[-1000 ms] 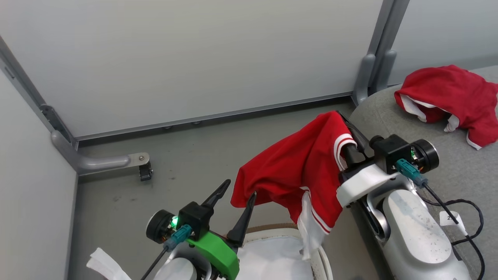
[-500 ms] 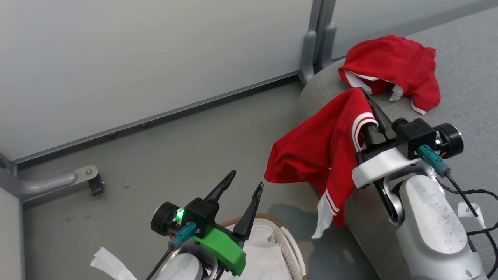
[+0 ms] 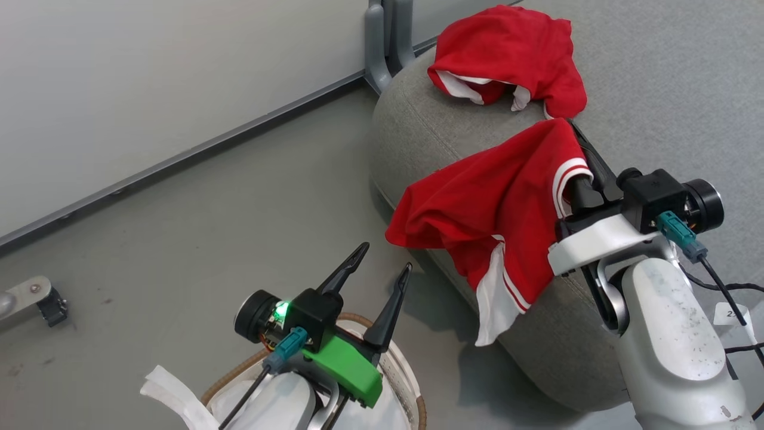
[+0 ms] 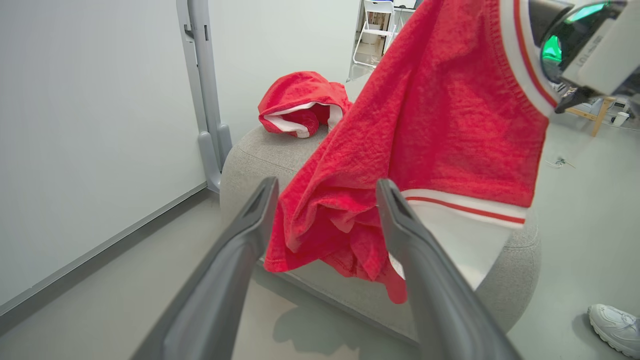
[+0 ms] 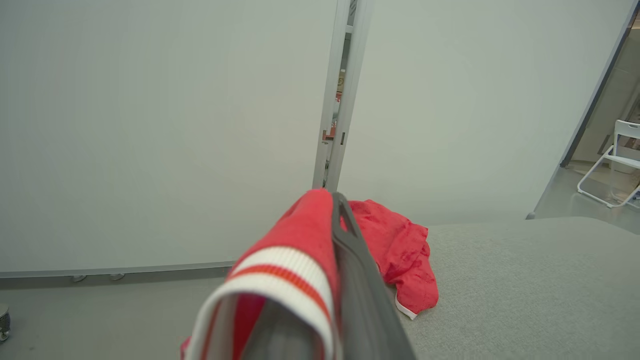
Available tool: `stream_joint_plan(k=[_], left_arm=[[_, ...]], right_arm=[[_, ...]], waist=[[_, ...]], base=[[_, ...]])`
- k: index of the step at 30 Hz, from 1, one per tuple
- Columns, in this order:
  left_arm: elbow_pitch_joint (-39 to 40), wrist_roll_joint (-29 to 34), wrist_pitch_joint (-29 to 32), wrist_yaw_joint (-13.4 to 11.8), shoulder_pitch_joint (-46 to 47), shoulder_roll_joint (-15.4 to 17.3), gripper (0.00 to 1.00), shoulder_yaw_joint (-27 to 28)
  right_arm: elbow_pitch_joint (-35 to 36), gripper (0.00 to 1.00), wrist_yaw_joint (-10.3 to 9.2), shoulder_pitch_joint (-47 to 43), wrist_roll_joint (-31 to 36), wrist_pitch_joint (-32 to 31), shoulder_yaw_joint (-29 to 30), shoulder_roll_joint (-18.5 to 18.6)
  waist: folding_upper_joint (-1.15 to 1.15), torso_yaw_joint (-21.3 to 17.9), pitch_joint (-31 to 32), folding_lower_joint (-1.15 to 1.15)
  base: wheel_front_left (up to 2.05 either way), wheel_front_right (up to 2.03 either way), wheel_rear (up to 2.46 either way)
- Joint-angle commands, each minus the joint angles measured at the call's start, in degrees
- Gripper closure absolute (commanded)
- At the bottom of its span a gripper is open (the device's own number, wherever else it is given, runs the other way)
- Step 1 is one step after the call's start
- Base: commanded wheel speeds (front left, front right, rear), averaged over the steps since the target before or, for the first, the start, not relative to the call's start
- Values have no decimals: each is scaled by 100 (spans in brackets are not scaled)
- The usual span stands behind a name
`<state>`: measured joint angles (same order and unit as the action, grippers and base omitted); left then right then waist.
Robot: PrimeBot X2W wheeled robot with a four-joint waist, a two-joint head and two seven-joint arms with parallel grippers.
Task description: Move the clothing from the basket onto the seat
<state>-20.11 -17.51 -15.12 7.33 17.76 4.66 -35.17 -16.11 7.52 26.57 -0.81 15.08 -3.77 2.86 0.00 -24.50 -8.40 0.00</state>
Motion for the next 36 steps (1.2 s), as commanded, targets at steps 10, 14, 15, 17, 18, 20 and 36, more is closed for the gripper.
stream_joint_plan(k=[10, 14, 15, 17, 18, 20, 36], left_arm=[[171, 126, -4, 21, 253, 115, 0, 141], [224, 134, -4, 21, 305, 123, 0, 197], [233, 139, -4, 21, 311, 125, 0, 202], [243, 162, -4, 21, 316, 137, 0, 188], [247, 172, -4, 21, 318, 143, 0, 190], [260, 181, -4, 21, 325, 142, 0, 190], [421, 283, -4, 21, 709, 248, 0, 159]], right_arm=[[223, 100, -6, 1054, 603, 13, 655, 18], [276, 100, -6, 1807, 1138, 13, 1332, 6], [281, 100, -6, 2018, 1317, 13, 1503, 19], [225, 100, -7, 2388, 1530, 13, 1771, 174], [185, 100, -7, 2555, 1628, 12, 1871, 273], [95, 100, -6, 2911, 1790, 12, 2086, 510], [-866, 100, -6, 3961, 2366, -285, 3153, 1709]], waist=[[0, 184, -517, 0], [0, 404, -619, 0], [0, 468, -646, 0], [0, 569, -689, 0], [0, 611, -707, 0], [0, 715, -756, 0], [0, 1311, -1818, 0]], base=[[0, 0, 0], [0, 0, 0], [0, 0, 0], [0, 0, 0], [0, 0, 0], [0, 0, 0], [0, 0, 0]])
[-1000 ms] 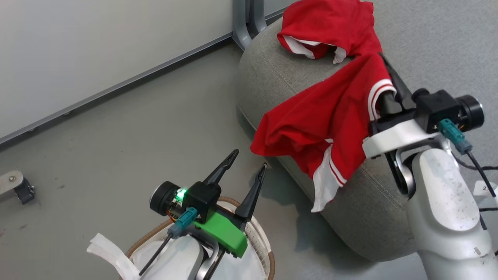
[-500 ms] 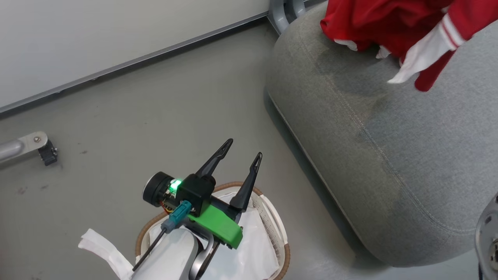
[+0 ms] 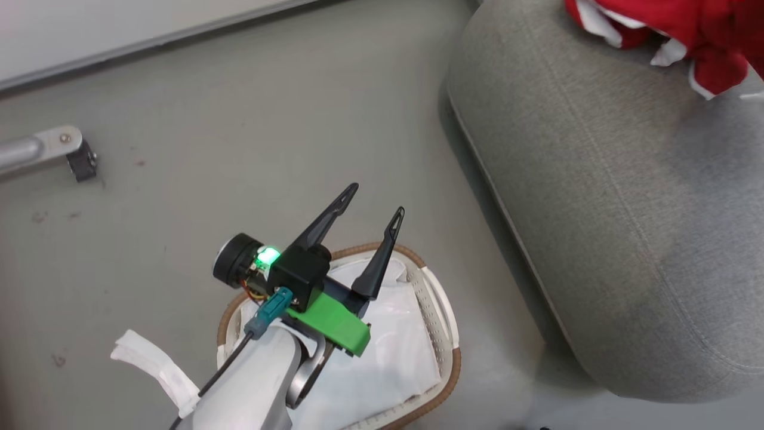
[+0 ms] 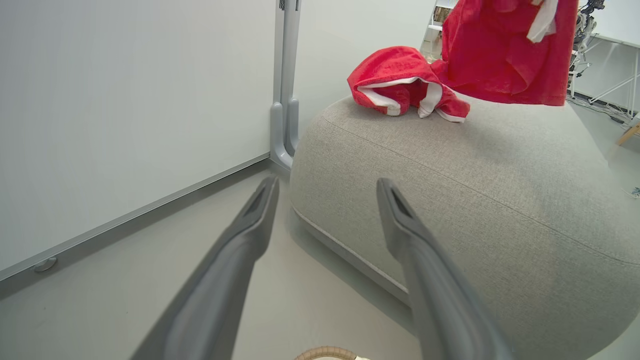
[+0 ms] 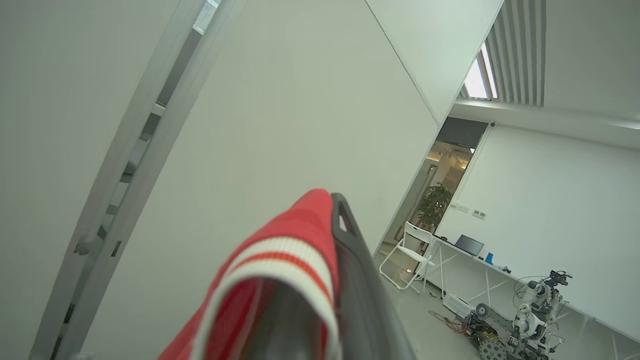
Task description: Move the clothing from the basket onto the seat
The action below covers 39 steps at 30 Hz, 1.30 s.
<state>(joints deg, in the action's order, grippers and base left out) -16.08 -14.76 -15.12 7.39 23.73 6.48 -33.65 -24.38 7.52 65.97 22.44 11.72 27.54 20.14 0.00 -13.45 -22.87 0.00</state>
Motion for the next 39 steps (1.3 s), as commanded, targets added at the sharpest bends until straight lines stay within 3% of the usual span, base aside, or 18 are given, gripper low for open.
stream_joint_plan(k=[1, 14, 23, 24, 26, 27, 28, 39], left_arm=[[24, 24, -4, 16, 148, 81, 0, 2], [62, 158, -4, 16, 494, 201, 0, 86], [57, 211, -4, 16, 389, 302, 0, 197], [43, 223, -4, 15, 368, 301, 0, 204], [31, 238, -4, 16, 339, 296, 0, 213], [29, 243, -4, 16, 327, 296, 0, 217], [24, 245, -4, 16, 312, 293, 0, 216], [38, 74, -4, 16, 137, 224, 0, 256]], right_arm=[[-119, 100, -7, 12, 47, 56, 66, -32], [-1097, 100, -7, -245, 710, 342, 979, -609], [-1172, 100, -7, -751, 985, 352, 1202, -857], [-1145, 91, -7, -813, 971, 353, 1173, -905], [-1074, 50, -6, -924, 923, 352, 1108, -986], [-1034, 4, -7, -974, 899, 351, 1077, -1011], [-971, 0, -6, -1055, 864, 351, 1029, -1042], [-692, 0, -6, -2140, 419, 348, 617, -1317]], waist=[[0, 227, -460, 0], [0, 448, -1314, 0], [0, 371, -1412, 0], [0, 339, -1401, 0], [0, 274, -1371, 0], [0, 246, -1356, 0], [0, 210, -1331, 0], [0, 12, -871, 0]], base=[[0, 0, 0], [0, 0, 0], [0, 0, 0], [0, 0, 0], [0, 0, 0], [0, 0, 0], [0, 0, 0], [0, 0, 0]])
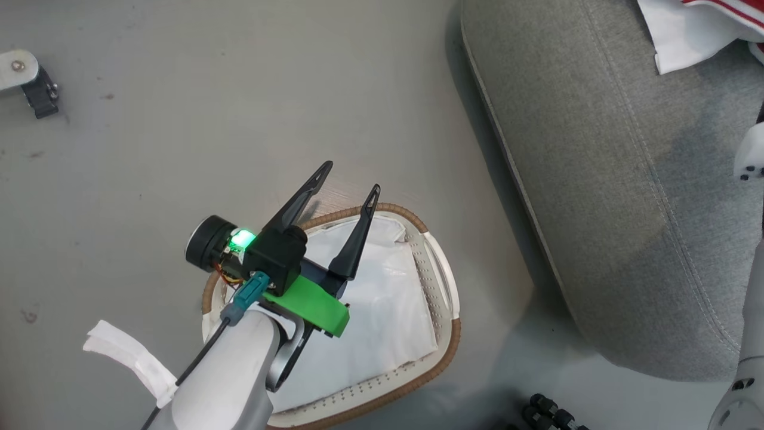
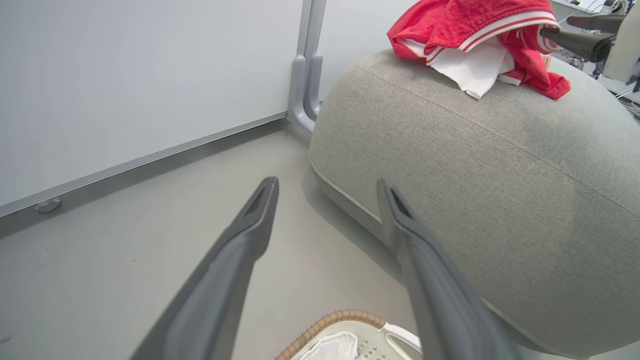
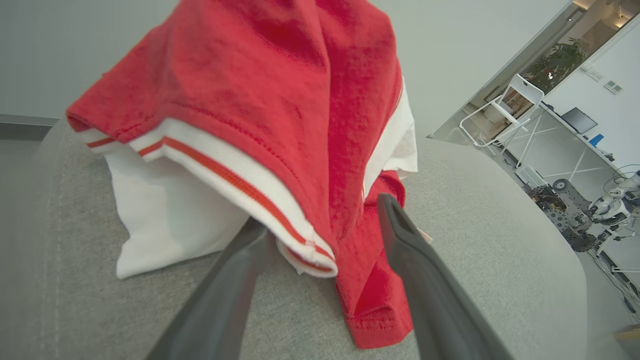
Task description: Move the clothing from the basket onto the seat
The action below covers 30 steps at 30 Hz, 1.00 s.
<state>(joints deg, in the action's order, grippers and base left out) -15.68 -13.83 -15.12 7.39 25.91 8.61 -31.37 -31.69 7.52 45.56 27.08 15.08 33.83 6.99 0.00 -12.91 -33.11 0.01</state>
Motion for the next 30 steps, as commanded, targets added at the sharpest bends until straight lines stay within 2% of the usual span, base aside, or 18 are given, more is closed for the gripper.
stream_joint_plan(k=[1, 8, 15, 24, 30], left_arm=[[5, -25, -4, 16, -107, 2, 0, 50], [-27, -89, -4, 16, -386, -125, 0, 268], [-4, -177, -4, 16, -710, -302, 0, 508], [67, -209, -4, -18, -1127, -501, 0, 1020], [204, -180, -4, -94, -1412, -547, 0, 1440]], right_arm=[[62, 0, -6, -190, -71, 12, -36, -18], [66, 0, -7, -894, -298, 12, -263, -230], [133, 0, -7, -1171, -431, 12, -593, -155], [203, 0, -6, -1074, -604, 12, -959, 27], [131, 0, -6, -1018, -798, 11, -1244, -85]], waist=[[0, -42, 206, -1], [0, -40, 765, -1], [0, 96, 1354, -1], [0, 484, 2100, -1], [0, 826, 2463, -1]], base=[[0, 0, 0], [0, 0, 0], [0, 0, 0], [0, 0, 0], [0, 0, 0]])
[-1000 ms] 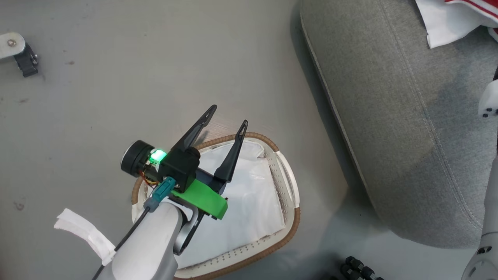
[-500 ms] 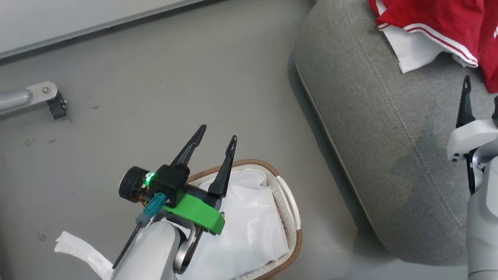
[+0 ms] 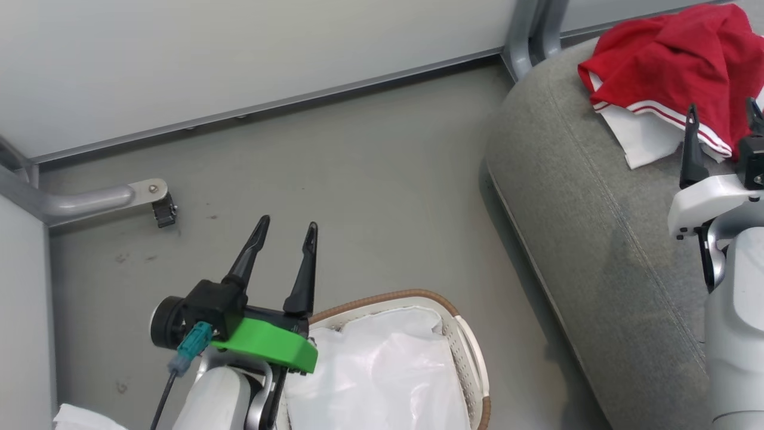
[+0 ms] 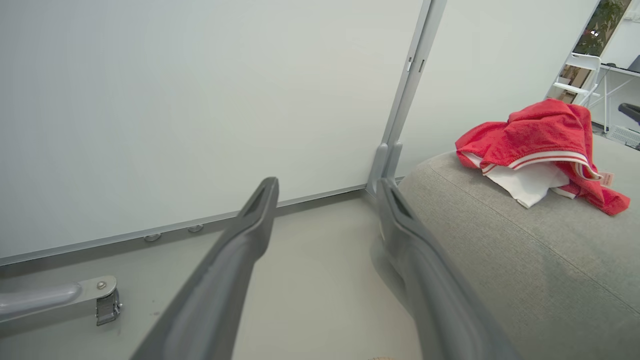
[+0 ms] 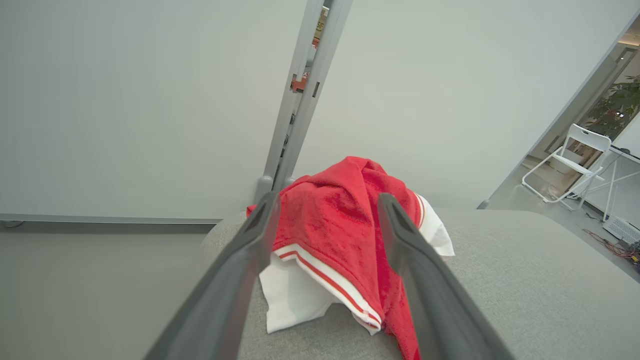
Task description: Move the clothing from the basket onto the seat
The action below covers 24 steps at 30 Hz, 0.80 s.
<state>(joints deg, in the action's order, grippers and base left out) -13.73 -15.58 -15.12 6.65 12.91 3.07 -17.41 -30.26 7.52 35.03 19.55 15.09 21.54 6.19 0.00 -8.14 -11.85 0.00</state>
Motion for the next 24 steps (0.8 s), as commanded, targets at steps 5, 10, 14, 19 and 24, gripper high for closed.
stream_joint_plan(k=[5, 10, 14, 19, 24], left_arm=[[140, -135, -4, -91, -370, -12, 0, 430], [155, -183, -4, -248, -592, -17, 0, 659], [16, -226, -4, -376, -777, -17, 0, 804], [-145, -284, -4, -321, -1000, -16, 0, 881], [-208, -235, -4, -325, -1228, -17, 0, 918]], right_arm=[[-9, 0, -6, -64, -270, 11, -279, -208], [28, 0, -7, -330, -527, 11, -671, -302], [62, 0, -6, -667, -1209, 11, -1167, -321], [202, 0, -6, -1240, -2010, 11, -1598, -317], [436, 0, -6, -1829, -2438, 11, -1782, -311]], waist=[[0, 642, 551, 0], [0, 894, 711, 0], [0, 1065, 825, 0], [0, 1253, 980, 0], [0, 1329, 1154, 0]], base=[[0, 0, 0], [0, 0, 0], [0, 0, 0], [0, 0, 0], [0, 0, 0]])
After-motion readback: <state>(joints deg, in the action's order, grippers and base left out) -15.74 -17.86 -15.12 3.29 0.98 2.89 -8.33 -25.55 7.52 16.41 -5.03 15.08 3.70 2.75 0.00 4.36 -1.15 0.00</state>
